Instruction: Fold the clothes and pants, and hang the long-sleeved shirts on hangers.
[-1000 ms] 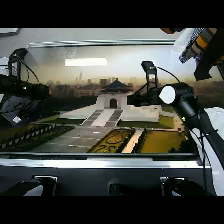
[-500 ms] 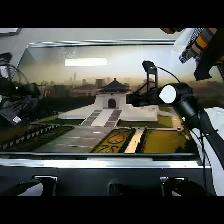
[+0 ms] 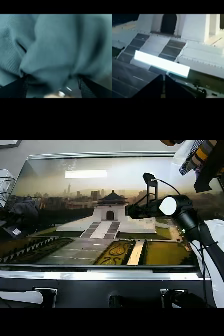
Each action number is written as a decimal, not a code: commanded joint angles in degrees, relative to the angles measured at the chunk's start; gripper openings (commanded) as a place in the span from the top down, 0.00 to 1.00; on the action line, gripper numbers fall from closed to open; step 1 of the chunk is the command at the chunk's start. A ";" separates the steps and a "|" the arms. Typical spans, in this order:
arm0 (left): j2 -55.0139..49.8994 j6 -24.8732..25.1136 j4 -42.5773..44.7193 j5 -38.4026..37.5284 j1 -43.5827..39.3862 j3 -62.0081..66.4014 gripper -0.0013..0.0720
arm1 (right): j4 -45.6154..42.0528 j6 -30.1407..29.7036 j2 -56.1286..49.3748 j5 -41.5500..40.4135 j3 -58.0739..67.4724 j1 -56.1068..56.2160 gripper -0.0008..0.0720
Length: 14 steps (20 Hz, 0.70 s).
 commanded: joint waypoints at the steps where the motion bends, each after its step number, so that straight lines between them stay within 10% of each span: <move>1: -6.19 -0.46 0.20 1.86 1.86 0.17 0.03 | 0.13 1.70 0.04 0.00 0.02 0.07 0.85; 3: -6.01 0.79 -1.60 1.09 1.27 0.20 0.93 | 0.92 1.73 0.04 0.24 0.02 0.07 0.72; 10: 3.72 15.43 -33.73 -2.03 -10.58 2.05 0.96 | -2.32 8.09 1.27 3.61 0.04 0.04 0.70; 14: 9.68 15.65 -47.82 -4.31 -26.23 2.08 0.96 | -11.52 16.33 5.75 6.97 0.04 0.04 0.70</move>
